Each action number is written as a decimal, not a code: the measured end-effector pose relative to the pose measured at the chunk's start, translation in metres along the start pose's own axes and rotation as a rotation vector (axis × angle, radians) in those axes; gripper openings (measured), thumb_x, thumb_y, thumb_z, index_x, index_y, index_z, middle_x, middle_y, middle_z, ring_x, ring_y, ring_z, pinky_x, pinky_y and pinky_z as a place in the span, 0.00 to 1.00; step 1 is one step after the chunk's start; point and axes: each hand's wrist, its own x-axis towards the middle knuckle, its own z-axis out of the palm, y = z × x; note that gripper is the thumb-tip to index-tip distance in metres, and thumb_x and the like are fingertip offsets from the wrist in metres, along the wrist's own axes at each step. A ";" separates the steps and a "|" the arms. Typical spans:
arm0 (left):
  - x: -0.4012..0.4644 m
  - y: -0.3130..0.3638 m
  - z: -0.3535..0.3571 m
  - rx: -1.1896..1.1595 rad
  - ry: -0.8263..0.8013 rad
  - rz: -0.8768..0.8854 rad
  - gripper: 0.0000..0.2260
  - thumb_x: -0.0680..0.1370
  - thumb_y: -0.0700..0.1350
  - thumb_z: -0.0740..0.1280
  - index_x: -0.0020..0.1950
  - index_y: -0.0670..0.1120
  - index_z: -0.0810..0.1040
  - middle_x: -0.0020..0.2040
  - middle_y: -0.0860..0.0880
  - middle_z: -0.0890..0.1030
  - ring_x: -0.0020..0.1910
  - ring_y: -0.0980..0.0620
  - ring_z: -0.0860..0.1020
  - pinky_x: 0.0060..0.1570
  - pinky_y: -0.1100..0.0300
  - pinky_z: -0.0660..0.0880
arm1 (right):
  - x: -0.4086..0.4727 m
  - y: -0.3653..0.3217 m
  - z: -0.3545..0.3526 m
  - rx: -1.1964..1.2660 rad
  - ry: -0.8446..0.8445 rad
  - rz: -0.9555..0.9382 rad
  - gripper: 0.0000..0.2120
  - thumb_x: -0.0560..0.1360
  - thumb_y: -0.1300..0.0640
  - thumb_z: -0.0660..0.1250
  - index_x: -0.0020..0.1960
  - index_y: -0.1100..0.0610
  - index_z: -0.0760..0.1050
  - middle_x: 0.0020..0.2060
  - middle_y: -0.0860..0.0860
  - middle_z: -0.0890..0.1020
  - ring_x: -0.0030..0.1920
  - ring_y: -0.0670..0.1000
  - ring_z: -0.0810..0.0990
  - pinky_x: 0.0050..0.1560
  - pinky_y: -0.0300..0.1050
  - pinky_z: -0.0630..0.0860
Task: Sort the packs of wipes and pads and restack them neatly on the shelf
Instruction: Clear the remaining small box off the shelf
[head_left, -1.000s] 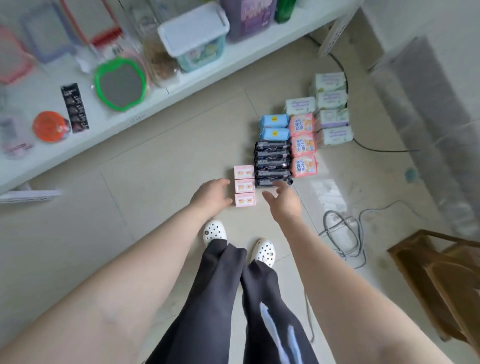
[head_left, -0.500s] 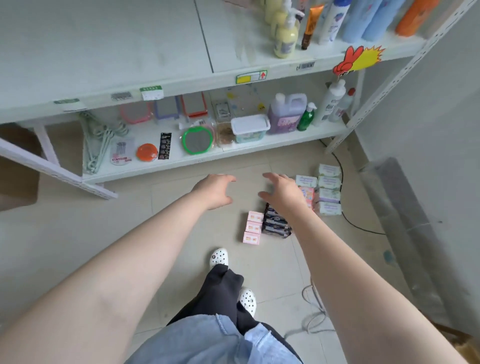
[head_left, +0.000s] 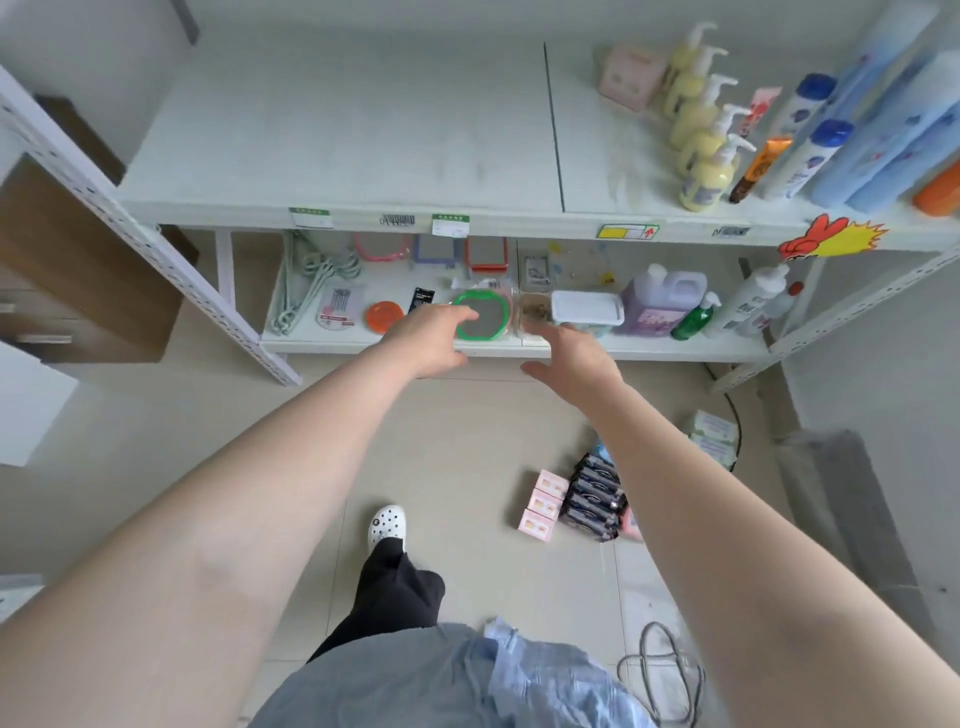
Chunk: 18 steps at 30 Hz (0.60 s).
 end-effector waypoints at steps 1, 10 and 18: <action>0.006 -0.007 -0.010 0.000 0.011 0.005 0.28 0.74 0.43 0.69 0.73 0.52 0.67 0.70 0.50 0.72 0.68 0.48 0.70 0.61 0.59 0.69 | 0.012 -0.008 -0.006 -0.004 0.014 -0.004 0.26 0.75 0.49 0.69 0.72 0.49 0.68 0.63 0.56 0.75 0.65 0.58 0.71 0.60 0.50 0.72; 0.082 -0.072 -0.105 0.054 0.073 0.089 0.27 0.74 0.44 0.68 0.72 0.51 0.68 0.69 0.49 0.72 0.68 0.47 0.70 0.62 0.56 0.70 | 0.111 -0.068 -0.059 0.051 0.124 0.098 0.25 0.75 0.49 0.69 0.71 0.51 0.69 0.62 0.57 0.74 0.65 0.58 0.71 0.58 0.49 0.71; 0.162 -0.070 -0.138 0.047 0.053 0.157 0.26 0.76 0.47 0.67 0.73 0.52 0.66 0.71 0.49 0.70 0.70 0.48 0.68 0.64 0.54 0.69 | 0.163 -0.062 -0.101 0.062 0.154 0.197 0.27 0.76 0.49 0.68 0.73 0.51 0.66 0.63 0.57 0.73 0.61 0.59 0.74 0.58 0.52 0.74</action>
